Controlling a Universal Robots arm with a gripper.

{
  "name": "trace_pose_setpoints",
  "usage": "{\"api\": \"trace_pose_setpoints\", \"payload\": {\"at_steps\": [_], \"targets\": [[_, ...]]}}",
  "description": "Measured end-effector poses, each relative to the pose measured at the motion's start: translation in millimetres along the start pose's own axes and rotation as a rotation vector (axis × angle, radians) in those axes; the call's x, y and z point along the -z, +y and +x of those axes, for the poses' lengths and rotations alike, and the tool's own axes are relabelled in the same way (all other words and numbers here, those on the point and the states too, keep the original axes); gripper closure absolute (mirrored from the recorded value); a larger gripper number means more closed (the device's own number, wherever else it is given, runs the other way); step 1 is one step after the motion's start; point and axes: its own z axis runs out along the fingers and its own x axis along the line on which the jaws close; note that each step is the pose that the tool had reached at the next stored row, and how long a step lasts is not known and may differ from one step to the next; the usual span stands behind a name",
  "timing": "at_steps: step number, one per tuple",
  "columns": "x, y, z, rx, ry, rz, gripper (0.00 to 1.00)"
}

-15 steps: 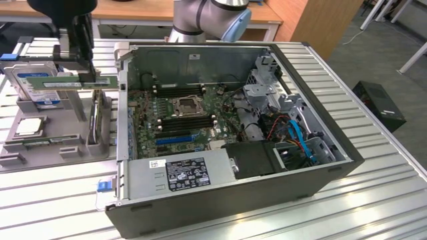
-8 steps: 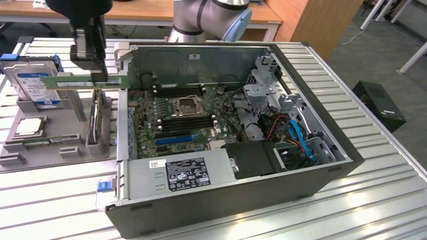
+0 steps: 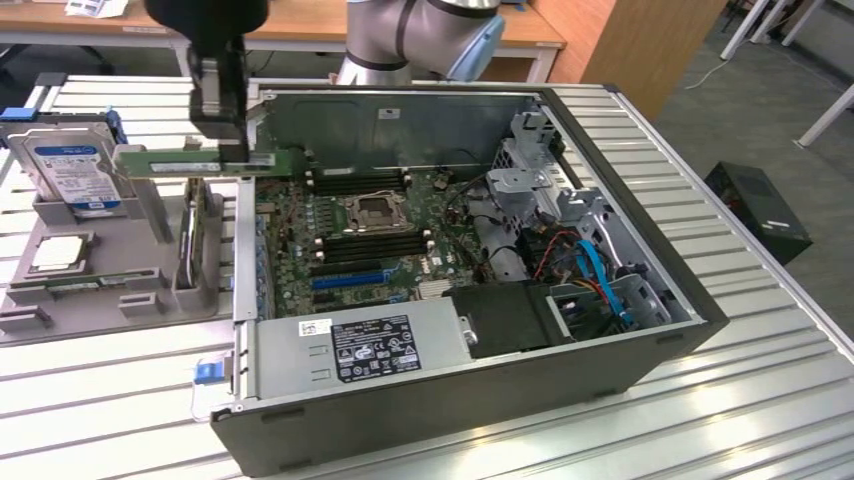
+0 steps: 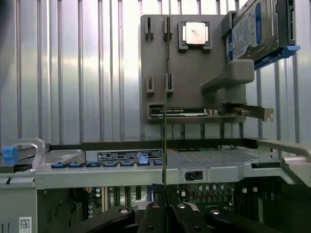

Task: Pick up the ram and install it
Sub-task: 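Pick up the ram and move it above insertion slot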

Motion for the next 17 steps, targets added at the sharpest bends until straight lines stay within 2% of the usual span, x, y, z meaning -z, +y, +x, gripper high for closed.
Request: {"api": "trace_pose_setpoints", "payload": {"at_steps": [17], "targets": [[1.6,-61.6,-3.0,0.000,-0.0001,-0.0009,0.88]]}}
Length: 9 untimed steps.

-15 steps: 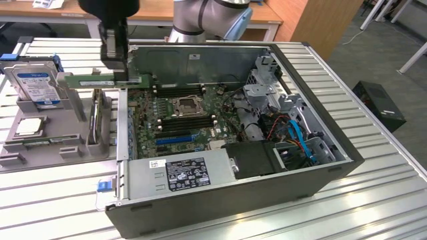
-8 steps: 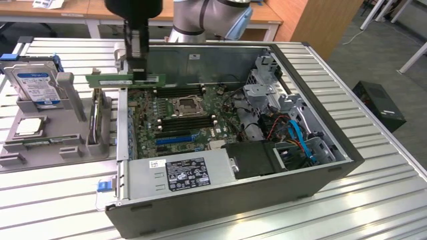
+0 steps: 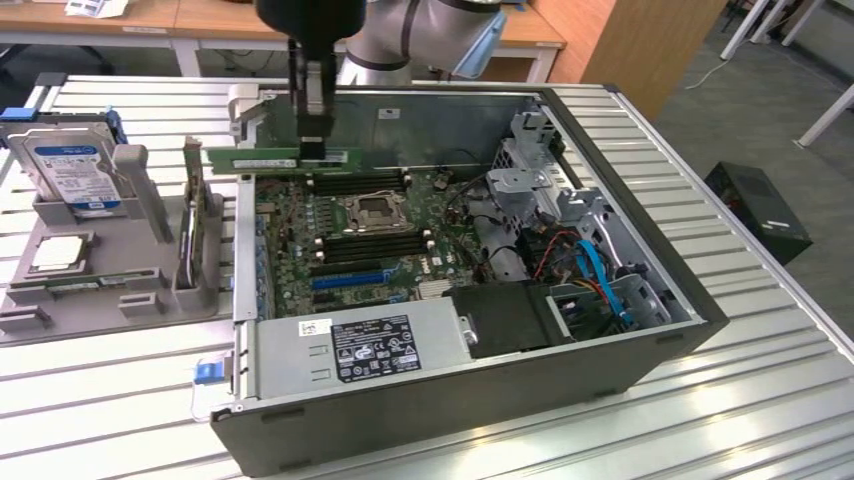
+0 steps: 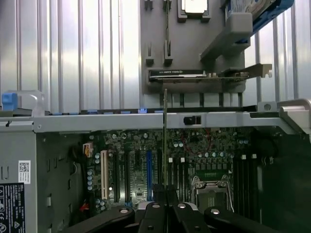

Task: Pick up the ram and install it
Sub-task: 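Pick up the ram and move it above insertion slot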

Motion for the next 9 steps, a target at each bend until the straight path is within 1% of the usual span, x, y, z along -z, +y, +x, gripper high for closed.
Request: {"api": "trace_pose_setpoints", "payload": {"at_steps": [9], "targets": [[0.8,-27.4,-1.3,0.000,0.0001,-0.0007,0.88]]}}
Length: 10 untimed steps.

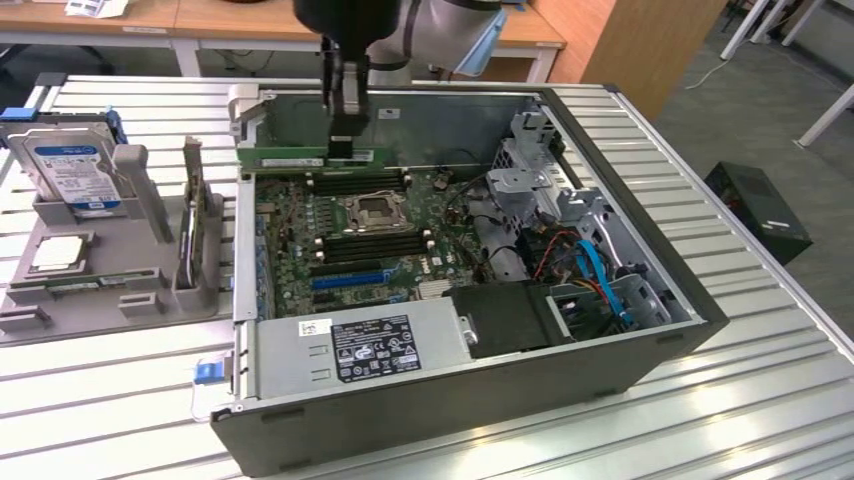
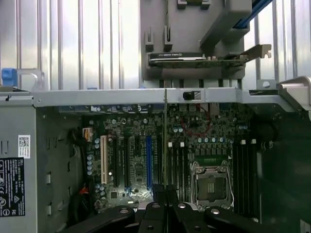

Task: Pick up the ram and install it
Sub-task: 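Pick up the ram and move it above insertion slot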

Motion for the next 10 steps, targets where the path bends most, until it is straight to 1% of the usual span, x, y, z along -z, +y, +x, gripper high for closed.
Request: {"api": "trace_pose_setpoints", "payload": {"at_steps": [10], "targets": [[0.7,-27.5,-1.3,0.000,-0.0001,-0.0003,0.88]]}}
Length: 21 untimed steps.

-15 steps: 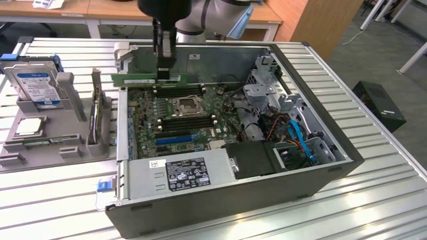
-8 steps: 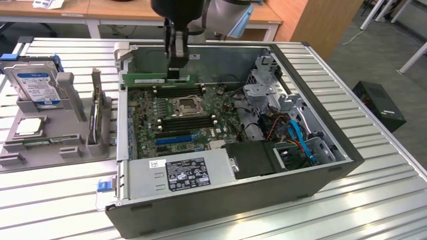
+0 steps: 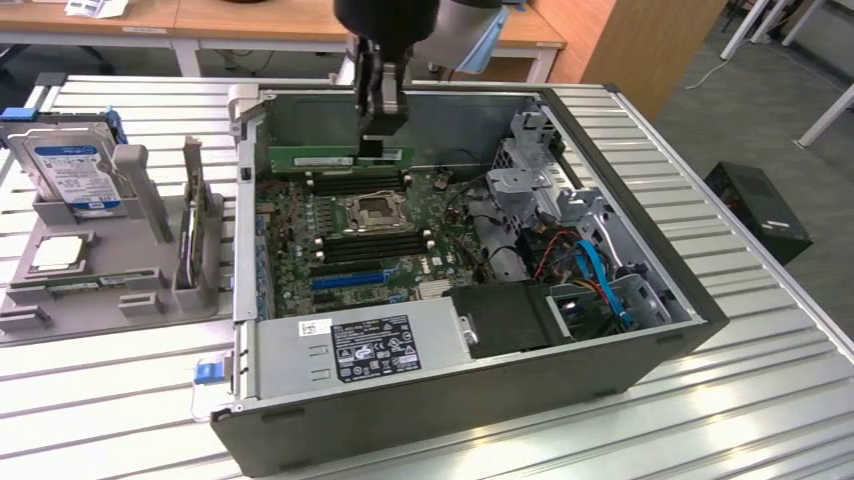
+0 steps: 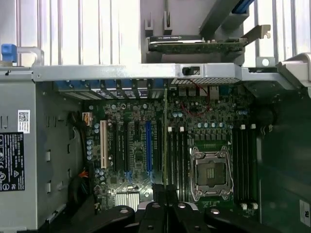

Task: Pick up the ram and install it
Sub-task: 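Pick up the ram and move it above insertion slot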

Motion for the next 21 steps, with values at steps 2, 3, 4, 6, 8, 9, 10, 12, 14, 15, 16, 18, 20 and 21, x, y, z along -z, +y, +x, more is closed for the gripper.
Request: {"api": "trace_pose_setpoints", "payload": {"at_steps": [2,3,4,6,8,9,10,12,14,15,16,18,20,21], "targets": [[0.2,-5.8,-0.3,0.000,0.0001,0.0000,0.88],[0.2,-8.9,-0.5,0.000,0.0001,0.0000,0.88],[0.3,-11.6,-0.6,0.000,0.0001,-0.0001,0.88],[0.4,-17.2,-0.9,0.000,0.0001,0.0000,0.88],[0.5,-21.3,-1.2,0.000,0.0001,0.0000,0.88],[0.5,-22.2,-1.2,0.000,0.0001,0.0000,0.88],[0.5,-22.3,-1.2,0.000,0.0001,0.0000,0.88],[0.5,-22.3,-1.2,0.000,0.0000,0.0000,0.88],[0.2,-22.3,-1.3,0.000,-0.0001,0.0001,0.88],[-0.5,-22.4,-1.3,0.000,-0.0002,0.0001,0.88],[-1.8,-22.4,-1.2,0.000,-0.0002,0.0001,0.88],[-5.2,-22.5,-1.0,0.000,-0.0004,0.0000,0.88],[-8.8,-22.6,-0.9,0.000,-0.0005,0.0000,0.88],[-10.6,-22.7,-0.8,0.000,-0.0005,0.0000,0.88]]}}
